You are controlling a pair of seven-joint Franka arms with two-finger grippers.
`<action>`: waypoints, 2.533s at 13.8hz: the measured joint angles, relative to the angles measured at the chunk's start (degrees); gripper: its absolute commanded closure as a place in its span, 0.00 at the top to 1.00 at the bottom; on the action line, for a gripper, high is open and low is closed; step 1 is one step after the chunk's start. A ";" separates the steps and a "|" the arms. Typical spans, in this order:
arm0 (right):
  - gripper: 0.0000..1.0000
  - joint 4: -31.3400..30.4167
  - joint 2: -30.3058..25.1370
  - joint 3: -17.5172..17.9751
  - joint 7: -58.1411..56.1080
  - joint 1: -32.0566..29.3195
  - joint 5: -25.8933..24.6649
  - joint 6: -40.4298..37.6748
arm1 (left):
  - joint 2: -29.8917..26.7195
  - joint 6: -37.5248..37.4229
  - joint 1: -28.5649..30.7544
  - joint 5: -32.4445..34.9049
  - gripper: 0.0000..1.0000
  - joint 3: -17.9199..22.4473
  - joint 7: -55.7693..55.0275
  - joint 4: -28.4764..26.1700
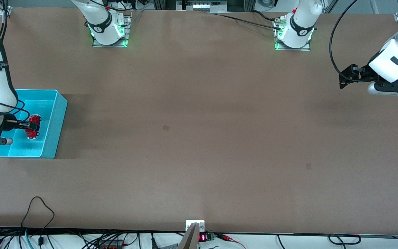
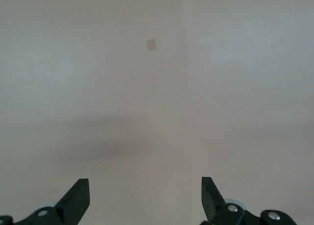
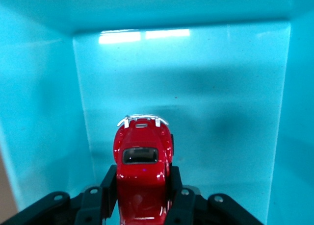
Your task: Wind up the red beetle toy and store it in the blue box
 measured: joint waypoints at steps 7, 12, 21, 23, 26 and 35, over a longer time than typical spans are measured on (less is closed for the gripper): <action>0.93 -1.56 4.19 0.10 -0.15 0.28 0.00 8.30 | 0.00 -0.02 0.00 0.00 1.00 0.00 0.00 0.02; 1.00 -1.35 3.84 0.11 -2.14 0.73 -0.01 8.60 | 0.00 -0.04 0.00 0.00 1.00 0.00 0.00 0.02; 1.00 5.90 -14.39 0.80 -1.17 6.31 0.22 -11.58 | 0.00 -0.10 0.00 0.00 1.00 0.00 0.00 0.03; 1.00 10.25 -16.33 0.83 0.25 7.23 0.29 -18.05 | 0.00 -0.11 0.00 0.00 1.00 0.00 0.00 0.03; 1.00 14.41 -17.79 0.87 9.04 11.10 0.32 -21.78 | 0.00 -0.12 0.00 0.00 1.00 0.00 0.00 0.03; 1.00 15.30 -26.26 -0.33 18.36 11.94 -0.41 -35.83 | 0.00 -0.14 0.00 0.00 1.00 -0.01 0.22 0.04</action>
